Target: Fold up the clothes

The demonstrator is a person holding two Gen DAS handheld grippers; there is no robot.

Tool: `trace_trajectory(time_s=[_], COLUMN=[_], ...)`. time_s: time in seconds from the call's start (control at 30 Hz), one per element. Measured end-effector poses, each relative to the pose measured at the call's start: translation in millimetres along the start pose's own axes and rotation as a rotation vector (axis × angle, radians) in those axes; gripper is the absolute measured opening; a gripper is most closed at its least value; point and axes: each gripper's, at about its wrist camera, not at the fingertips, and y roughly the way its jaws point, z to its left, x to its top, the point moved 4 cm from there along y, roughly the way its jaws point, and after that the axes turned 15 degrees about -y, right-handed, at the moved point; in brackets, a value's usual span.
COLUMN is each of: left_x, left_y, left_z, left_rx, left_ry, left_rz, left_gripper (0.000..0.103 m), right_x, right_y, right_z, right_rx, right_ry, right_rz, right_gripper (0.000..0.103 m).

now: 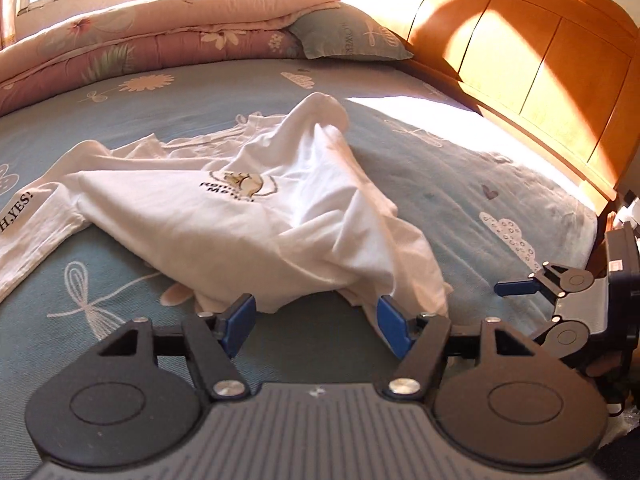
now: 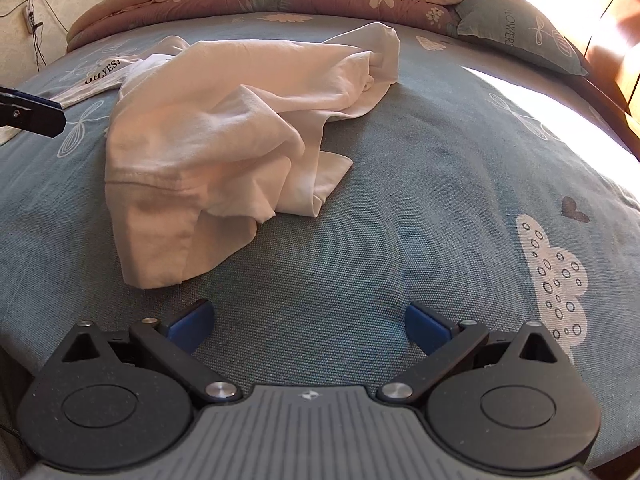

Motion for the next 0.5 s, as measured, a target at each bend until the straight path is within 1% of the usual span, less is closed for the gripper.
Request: trace_trajectory(time_s=[0.07,0.13,0.2,0.23,0.27,0.33,0.4,0.5], left_x=[5.9,11.6,13.3,12.8,11.6,7.5,1.9,-3.0], left_y=[3.0,13.1,29.9,39.8,50.4,70.4,83.7,88.6], left_z=[-26.1,-48.4,-66.0,-71.9,-76.4,-75.6,-64.4,-39.9], left_rx=[-0.064,-0.139,-0.166,-0.167,-0.162,-0.127,-0.079,-0.002], left_ry=[0.002,-0.007,-0.005,-0.005,-0.005,-0.025,-0.057,-0.100], left_rz=[-0.025,-0.026,-0.010,0.001,0.014,0.047,0.076,0.077], left_gripper=[0.070,0.074,0.074,0.074,0.074,0.074,0.074,0.074], right_x=[-1.4,-2.2,-3.6,-4.4,-5.7,-9.7,-14.3,-18.2], right_y=[0.3,0.7,0.0,-1.1,-2.7,-5.9,-10.5,-16.8], right_z=[-1.7,-3.2,-4.7,-5.2,-6.0,-7.9,-12.4,-20.7], right_rx=[0.000,0.001,0.004,0.008,0.014,0.029,0.048,0.083], right_ry=[0.002,-0.007,-0.014,-0.017,-0.016,-0.018,-0.002,0.041], right_rz=[-0.005,-0.013,-0.020,-0.018,-0.017,-0.016,-0.018,-0.036], right_gripper=[0.103,0.103,0.103,0.103,0.103,0.103,0.103,0.103])
